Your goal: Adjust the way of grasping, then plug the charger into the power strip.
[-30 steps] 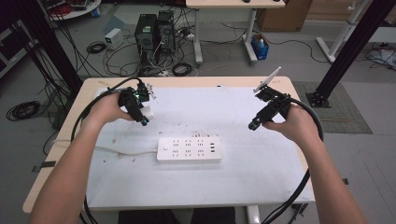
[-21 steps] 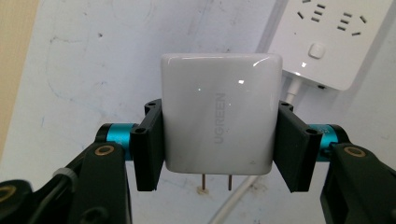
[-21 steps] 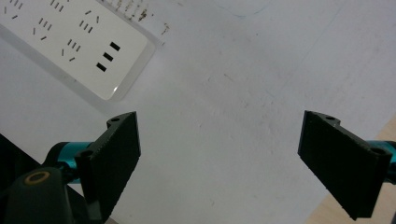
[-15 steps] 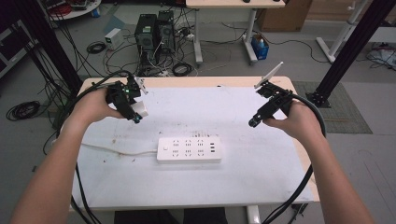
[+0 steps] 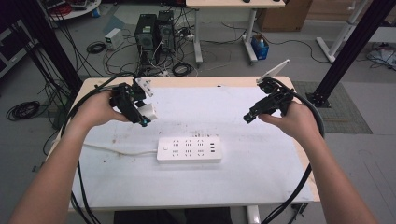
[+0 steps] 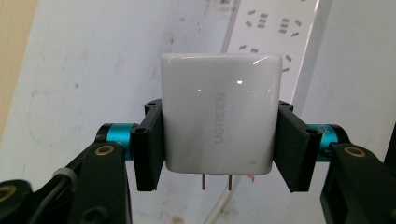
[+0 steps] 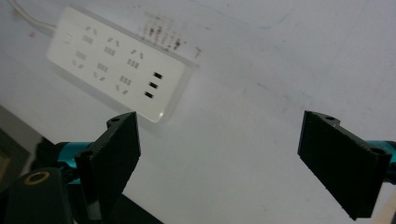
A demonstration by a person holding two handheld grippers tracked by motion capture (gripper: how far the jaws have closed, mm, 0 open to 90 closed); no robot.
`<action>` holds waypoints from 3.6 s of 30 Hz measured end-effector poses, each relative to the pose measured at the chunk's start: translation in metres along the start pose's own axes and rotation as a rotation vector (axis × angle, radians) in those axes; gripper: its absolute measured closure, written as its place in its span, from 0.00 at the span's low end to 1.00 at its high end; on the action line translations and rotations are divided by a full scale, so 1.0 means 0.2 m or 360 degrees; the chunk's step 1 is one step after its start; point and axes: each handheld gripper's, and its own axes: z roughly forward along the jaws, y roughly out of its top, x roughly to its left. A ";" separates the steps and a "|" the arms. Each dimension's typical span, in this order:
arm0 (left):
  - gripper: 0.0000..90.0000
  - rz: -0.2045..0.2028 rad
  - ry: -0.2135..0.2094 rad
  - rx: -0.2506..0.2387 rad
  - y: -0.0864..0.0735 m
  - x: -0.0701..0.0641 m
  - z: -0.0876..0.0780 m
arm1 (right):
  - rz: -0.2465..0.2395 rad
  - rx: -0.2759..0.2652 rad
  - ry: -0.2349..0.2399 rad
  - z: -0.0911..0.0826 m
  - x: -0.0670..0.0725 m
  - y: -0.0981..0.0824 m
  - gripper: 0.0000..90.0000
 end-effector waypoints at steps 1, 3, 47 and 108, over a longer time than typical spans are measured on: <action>0.47 0.0020 -0.0015 -0.0042 0.01 -0.01 0.01 | 0.0026 -0.0009 0.0046 -0.01 0.00 0.00 0.14; 0.47 0.0054 -0.0047 -0.0118 0.04 -0.04 0.02 | 0.0117 -0.0048 0.0206 -0.02 0.01 0.00 0.17; 0.29 0.0265 0.0200 -0.0547 0.52 -0.35 0.24 | 0.0260 -0.0086 0.0732 0.09 0.26 0.13 0.69; 0.26 -0.0157 0.0227 0.0129 -0.19 -0.21 -0.03 | -0.1371 0.0520 -0.0044 0.48 0.68 0.38 0.69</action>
